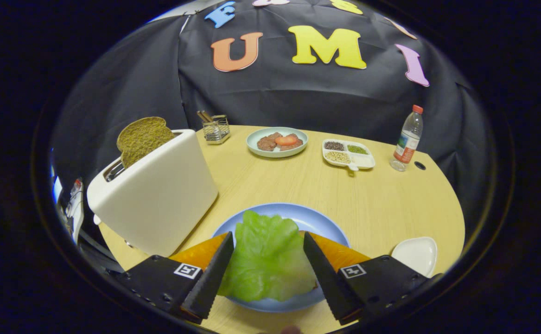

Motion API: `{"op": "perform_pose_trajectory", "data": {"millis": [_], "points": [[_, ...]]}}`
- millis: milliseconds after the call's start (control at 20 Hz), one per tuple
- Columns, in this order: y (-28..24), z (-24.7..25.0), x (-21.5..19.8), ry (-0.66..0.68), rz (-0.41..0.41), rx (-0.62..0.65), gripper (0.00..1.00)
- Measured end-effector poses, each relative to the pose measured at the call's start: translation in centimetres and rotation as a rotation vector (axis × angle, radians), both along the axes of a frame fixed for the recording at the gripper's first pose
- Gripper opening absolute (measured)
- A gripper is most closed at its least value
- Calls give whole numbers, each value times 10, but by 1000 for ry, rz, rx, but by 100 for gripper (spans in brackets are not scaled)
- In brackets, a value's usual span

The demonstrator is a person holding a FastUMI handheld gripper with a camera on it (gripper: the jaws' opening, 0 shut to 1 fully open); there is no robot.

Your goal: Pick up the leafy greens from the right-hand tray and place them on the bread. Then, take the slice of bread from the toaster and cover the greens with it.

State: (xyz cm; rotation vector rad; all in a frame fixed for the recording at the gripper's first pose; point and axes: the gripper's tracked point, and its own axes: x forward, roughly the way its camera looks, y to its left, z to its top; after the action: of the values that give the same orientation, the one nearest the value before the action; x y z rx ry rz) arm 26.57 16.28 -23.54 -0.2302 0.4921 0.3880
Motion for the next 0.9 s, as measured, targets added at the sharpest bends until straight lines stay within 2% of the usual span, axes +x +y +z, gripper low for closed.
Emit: {"op": "perform_pose_trajectory", "data": {"millis": [250,400,550,700,900], "points": [[0,18,3,-52,-22,3,95],[1,45,-4,-104,-40,8,95],[11,79,-19,-146,-87,65,95],[31,112,-39,-174,-135,114,96],[81,138,-62,-198,-128,159,97]]}}
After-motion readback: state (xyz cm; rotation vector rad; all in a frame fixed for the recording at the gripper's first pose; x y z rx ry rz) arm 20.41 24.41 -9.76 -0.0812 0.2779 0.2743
